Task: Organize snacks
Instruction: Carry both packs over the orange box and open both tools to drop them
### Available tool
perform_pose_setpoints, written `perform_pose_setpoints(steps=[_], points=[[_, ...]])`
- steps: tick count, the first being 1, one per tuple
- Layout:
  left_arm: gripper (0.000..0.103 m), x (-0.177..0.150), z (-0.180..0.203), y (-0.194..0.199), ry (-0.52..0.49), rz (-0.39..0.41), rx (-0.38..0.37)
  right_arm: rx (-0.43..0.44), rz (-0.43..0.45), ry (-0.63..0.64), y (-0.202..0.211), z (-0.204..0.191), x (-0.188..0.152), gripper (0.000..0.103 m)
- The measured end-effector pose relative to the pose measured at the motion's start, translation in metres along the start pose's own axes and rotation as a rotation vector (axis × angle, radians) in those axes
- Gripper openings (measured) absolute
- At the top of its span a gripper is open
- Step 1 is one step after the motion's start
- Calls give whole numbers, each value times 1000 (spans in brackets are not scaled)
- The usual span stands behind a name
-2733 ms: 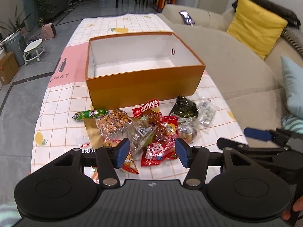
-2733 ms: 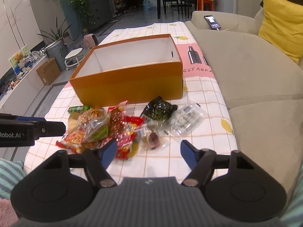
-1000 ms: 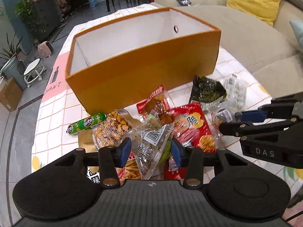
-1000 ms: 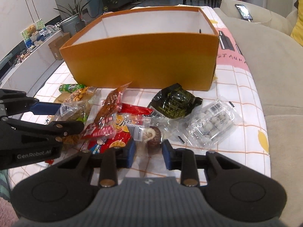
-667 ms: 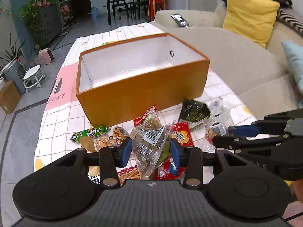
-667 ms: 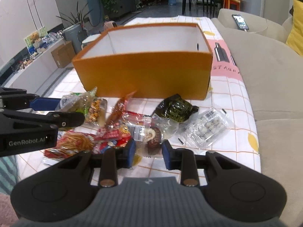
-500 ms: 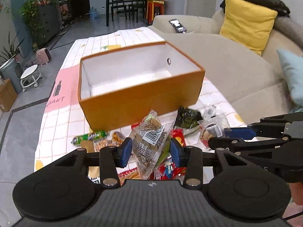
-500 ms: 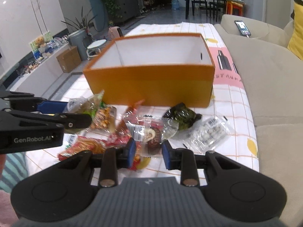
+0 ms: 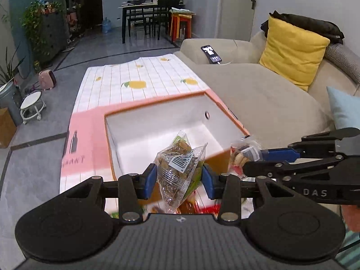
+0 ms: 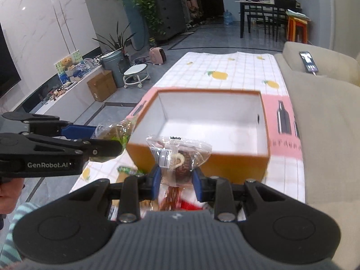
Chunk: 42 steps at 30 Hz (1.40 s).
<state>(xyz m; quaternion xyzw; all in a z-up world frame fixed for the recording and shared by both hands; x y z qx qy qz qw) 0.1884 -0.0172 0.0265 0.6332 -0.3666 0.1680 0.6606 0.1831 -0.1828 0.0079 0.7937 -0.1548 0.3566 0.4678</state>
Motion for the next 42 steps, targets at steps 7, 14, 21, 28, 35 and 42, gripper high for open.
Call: perform_pose_setpoints(steps=[7,14,21,28,35,42], points=[[48,34,-16,-52,12,-132,-29,14,-94,-10,-48,20,58,27],[48,40,-31,-114,-15,-248,3,26,-232,-79,-118,55,85,27],[48,23,-30,-171,-133,-370,29,47,-403,-149,-189,78,74,27],[48,12,-28,-202,-252,-451,24,96,-534,-206,-238,87,59,28],[48,8,-34,-218,-242,-526,10,128,-595,-279,-259,95,54,28],[50,9,-34,-222,-257,-555,-3,179,-634,-322,-269,95,49,29]])
Point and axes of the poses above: each gripper's, at about its wrist camera, not at the fingertips, and y roughly against the way its jaws point, z to its right, x to its top, the point moved 2 cm from there along -y, roughly the way its jaws point, and after that the axes turned 8 degrees about x, right-handed, at the moved point
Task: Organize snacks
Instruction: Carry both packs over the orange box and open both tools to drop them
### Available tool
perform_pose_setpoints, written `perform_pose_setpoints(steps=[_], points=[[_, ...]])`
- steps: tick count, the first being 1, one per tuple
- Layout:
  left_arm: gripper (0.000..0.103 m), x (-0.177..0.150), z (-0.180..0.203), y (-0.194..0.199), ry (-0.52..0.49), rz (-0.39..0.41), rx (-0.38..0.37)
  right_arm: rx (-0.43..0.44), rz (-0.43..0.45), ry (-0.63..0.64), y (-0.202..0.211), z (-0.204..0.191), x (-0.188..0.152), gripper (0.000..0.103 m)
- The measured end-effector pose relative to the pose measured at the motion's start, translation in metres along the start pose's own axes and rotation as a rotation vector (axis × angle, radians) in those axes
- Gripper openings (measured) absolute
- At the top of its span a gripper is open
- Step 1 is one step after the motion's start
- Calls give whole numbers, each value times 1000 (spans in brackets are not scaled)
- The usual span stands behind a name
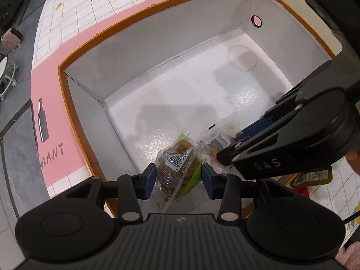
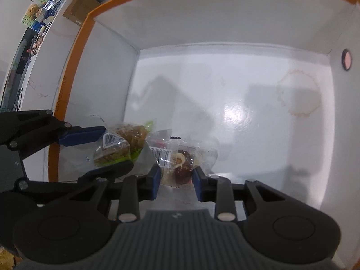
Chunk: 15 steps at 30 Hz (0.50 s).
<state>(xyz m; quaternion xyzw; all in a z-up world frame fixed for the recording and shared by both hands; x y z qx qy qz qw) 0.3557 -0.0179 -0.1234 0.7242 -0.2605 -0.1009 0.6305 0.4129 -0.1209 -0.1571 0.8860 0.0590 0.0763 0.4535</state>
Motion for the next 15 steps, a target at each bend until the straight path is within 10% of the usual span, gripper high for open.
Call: perform_pose_setpoints(steps=[15], points=[[69,-13,-12,31,27,91,-4,-67,0,-11,-5,-11,3,32]])
Point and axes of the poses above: each gripper's, at about its wrist camera, not at the fingertips, and y roughly against the way its jaws point, z to its right, x to its top, the point moved 2 cm from there along -y, roughly the way its jaws point, and after that the axes turned 8 degrees about x, right-handed, at the moved point
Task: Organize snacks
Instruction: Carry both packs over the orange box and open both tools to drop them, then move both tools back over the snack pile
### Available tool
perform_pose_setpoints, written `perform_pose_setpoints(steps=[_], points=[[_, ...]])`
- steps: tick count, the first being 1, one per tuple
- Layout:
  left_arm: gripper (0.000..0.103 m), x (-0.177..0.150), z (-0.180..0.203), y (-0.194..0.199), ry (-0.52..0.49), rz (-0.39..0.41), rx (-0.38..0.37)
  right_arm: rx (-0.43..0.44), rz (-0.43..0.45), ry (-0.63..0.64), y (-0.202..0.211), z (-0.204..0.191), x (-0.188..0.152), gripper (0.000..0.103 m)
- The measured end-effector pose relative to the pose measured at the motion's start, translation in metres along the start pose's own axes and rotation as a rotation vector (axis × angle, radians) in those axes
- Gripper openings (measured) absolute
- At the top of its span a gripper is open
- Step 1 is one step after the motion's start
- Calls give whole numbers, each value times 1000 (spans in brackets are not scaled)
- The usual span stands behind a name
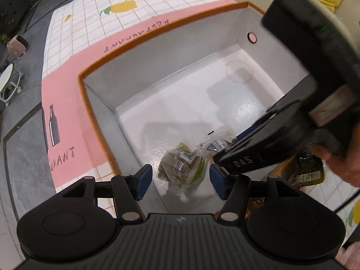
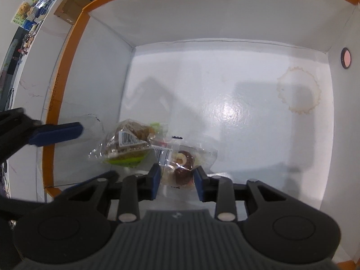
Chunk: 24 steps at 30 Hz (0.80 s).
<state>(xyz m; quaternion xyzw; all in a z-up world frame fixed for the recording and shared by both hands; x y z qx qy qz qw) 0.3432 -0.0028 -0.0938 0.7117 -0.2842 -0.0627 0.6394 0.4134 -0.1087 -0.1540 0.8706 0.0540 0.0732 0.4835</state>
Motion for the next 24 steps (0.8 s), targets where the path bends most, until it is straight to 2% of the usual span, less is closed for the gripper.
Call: perform_pose_setpoints(steps=[10,15,19,24], points=[[68,-9,-8,25,25,34,-3,-29,-10,-1,-4,-12,-2,33],[68,-16,-8,35,34,51,-3,-52,5,3,3,-16,-4,41],[68,-24,-8,48,63,80,-9,-90,47,31,21,-21,-9,42],[68,-37,-2,74,99,134,-17,-152,175,107,59,-35,-22,42]])
Point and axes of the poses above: each gripper's, at about its wrist camera, not at the fingertips, and y roughly against the way its jaws point, z to its right, x to its top, the point moved 2 cm from there along -y, roughly the way its jaws point, and after that the axes turned 8 degrees about x, right-handed, at the moved point
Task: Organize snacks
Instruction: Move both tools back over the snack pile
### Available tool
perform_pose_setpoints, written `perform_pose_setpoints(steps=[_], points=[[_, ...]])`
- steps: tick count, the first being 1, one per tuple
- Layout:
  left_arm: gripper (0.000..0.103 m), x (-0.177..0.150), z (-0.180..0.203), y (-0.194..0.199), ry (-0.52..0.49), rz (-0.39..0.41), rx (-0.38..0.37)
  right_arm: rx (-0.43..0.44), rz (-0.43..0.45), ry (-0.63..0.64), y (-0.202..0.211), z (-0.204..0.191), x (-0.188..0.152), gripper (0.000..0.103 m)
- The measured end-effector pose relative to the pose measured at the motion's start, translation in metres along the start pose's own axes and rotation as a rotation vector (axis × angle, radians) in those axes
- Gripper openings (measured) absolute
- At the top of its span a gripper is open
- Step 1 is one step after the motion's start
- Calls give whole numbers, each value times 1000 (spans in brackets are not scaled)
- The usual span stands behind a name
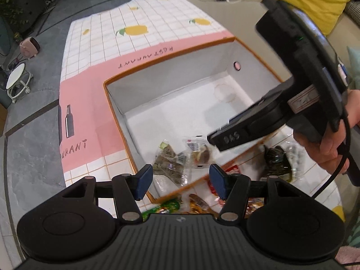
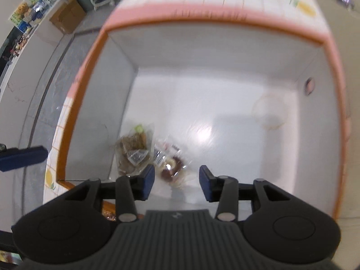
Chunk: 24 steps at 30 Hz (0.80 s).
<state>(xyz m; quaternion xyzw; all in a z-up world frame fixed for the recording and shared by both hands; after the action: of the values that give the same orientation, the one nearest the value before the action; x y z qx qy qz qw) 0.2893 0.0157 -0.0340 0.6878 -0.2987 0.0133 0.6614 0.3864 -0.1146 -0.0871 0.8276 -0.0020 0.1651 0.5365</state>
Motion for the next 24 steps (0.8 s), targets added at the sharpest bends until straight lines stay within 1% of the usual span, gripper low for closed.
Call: perform_pose_setpoints(steps=[3,7,12,17,22,24], points=[[68,-8,5,20,19,40,-8,-2,73,27,29,-6,-8,42],[68,-23,13,47,65,103,3,0,169,53,67,-15,-30,42],[68,-46,25,74,139,171,9,-6,283,95,111,-26,-76,42],[68,-72,39,93,189,212,17,-56,361,122,135,-31,-130,42],[68,-94,57,102,199,220,-3,-63,408,83,144,-30,-182,43],[68,-105,63,103,207,216,8,-82,425,71,143,-30,-202,44]])
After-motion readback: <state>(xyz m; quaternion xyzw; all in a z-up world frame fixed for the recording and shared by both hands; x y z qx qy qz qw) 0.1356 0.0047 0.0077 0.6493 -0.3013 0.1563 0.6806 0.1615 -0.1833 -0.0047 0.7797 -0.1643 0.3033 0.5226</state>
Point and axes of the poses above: each gripper's, at about its wrist camera, not at the fingertips, and y roughly against the way its jaws point, z to its right, x to its top, the point moved 2 cm from there along -y, roughly the way its jaws point, and after that the axes turned 8 degrees about x, right-handed, at the moved point
